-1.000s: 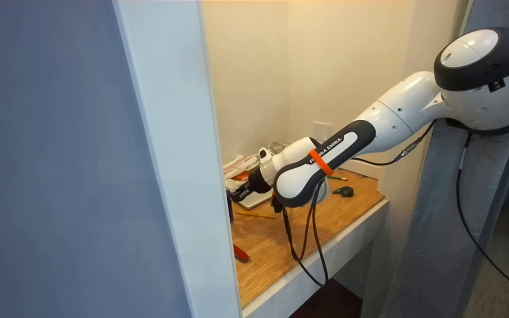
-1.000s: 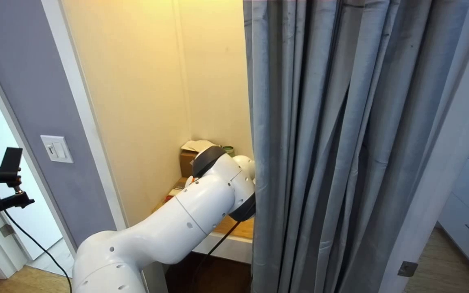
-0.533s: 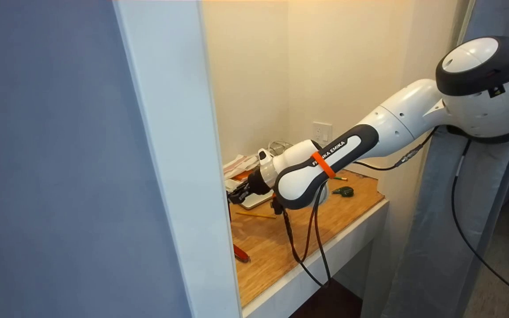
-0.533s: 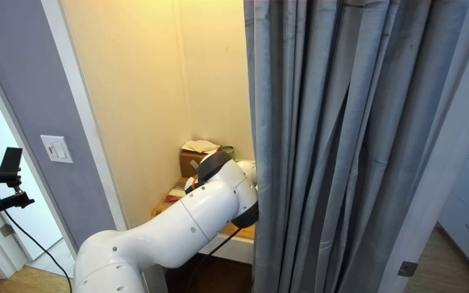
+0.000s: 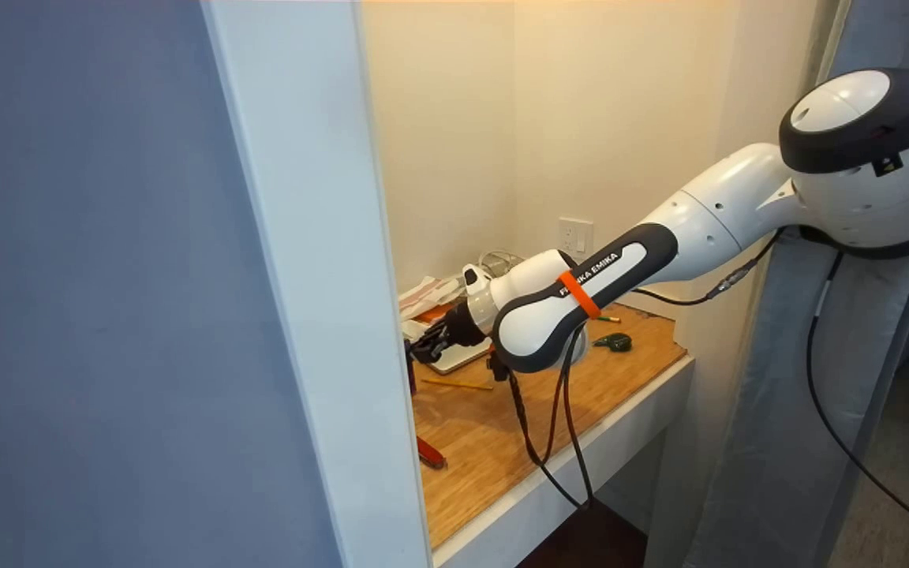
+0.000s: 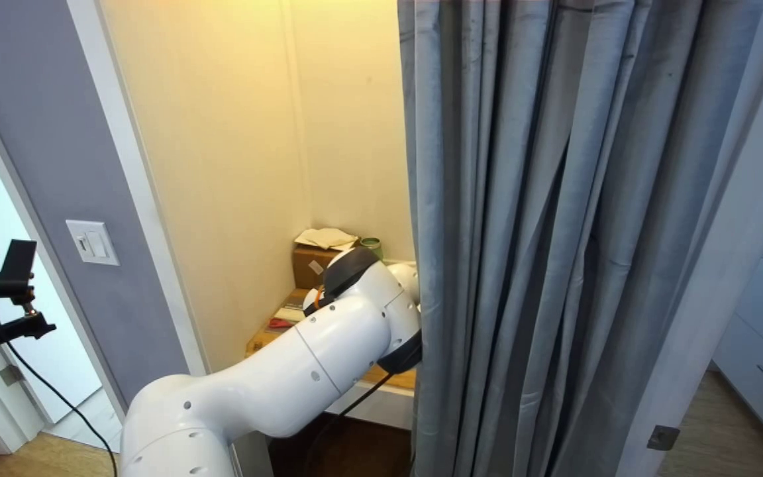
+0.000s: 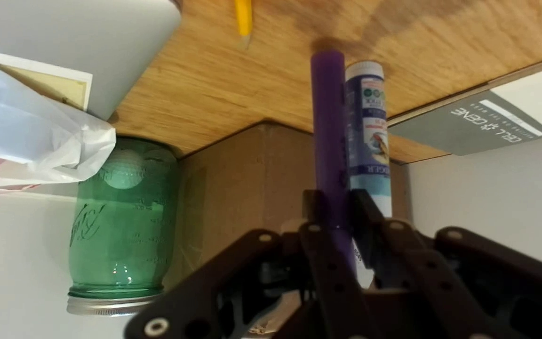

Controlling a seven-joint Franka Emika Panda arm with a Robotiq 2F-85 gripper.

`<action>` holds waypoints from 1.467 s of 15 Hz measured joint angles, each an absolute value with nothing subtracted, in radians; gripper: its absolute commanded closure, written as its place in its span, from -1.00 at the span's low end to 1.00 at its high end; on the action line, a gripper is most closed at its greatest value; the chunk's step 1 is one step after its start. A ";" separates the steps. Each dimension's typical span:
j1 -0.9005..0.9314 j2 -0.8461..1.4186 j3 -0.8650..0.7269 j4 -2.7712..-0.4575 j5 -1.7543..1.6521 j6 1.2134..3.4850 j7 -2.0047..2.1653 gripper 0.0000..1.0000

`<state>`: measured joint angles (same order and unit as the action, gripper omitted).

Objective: Move the purple marker forward and put it upright

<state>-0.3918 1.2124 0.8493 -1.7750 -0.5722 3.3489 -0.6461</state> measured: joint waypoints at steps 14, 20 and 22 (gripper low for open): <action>-0.396 1.225 0.850 -1.773 -0.572 3.338 -0.698 -0.57; -0.412 1.225 0.858 -1.773 -0.572 3.334 -0.721 -1.00; -0.418 1.225 0.861 -1.773 -0.572 3.330 -0.728 -1.00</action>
